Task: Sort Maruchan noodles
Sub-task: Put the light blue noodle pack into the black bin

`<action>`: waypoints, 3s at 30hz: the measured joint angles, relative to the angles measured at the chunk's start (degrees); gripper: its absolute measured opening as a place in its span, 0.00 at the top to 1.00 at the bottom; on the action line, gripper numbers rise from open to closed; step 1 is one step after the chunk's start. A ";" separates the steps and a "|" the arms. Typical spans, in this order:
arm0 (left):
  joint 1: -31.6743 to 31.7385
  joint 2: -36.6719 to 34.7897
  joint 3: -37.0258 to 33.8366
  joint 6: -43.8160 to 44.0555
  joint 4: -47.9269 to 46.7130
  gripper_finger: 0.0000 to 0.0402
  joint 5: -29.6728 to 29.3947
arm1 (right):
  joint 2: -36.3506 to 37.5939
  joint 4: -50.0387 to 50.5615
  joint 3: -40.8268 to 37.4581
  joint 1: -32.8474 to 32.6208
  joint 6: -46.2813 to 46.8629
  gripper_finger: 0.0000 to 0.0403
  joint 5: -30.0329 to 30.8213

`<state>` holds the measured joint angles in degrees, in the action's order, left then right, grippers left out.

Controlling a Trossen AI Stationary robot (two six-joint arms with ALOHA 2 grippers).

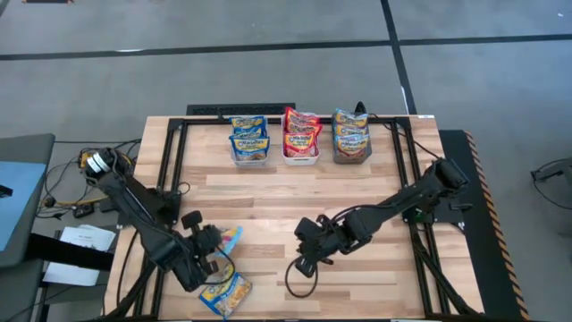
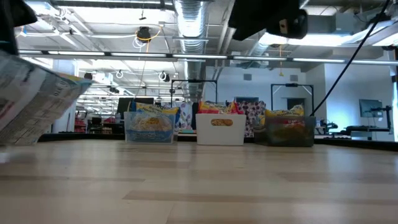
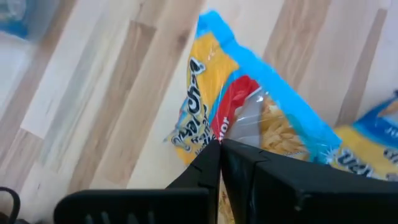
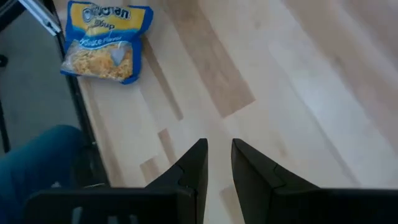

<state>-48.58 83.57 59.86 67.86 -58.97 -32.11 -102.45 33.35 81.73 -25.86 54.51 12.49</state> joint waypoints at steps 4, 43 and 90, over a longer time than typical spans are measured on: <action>1.36 -1.42 0.04 -1.27 0.79 1.00 -0.31 | 0.31 1.16 0.00 1.88 -3.80 0.76 -0.11; 17.53 -0.21 -0.11 -11.44 16.56 0.57 16.46 | 0.37 6.70 0.00 8.24 -10.00 0.76 -2.14; 18.70 16.89 4.63 -15.72 15.79 1.00 14.05 | 0.45 8.86 0.00 11.35 -13.05 0.76 -5.81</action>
<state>-29.88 100.46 64.49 52.14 -43.18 -18.06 -102.00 42.21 81.73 -14.52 41.46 6.68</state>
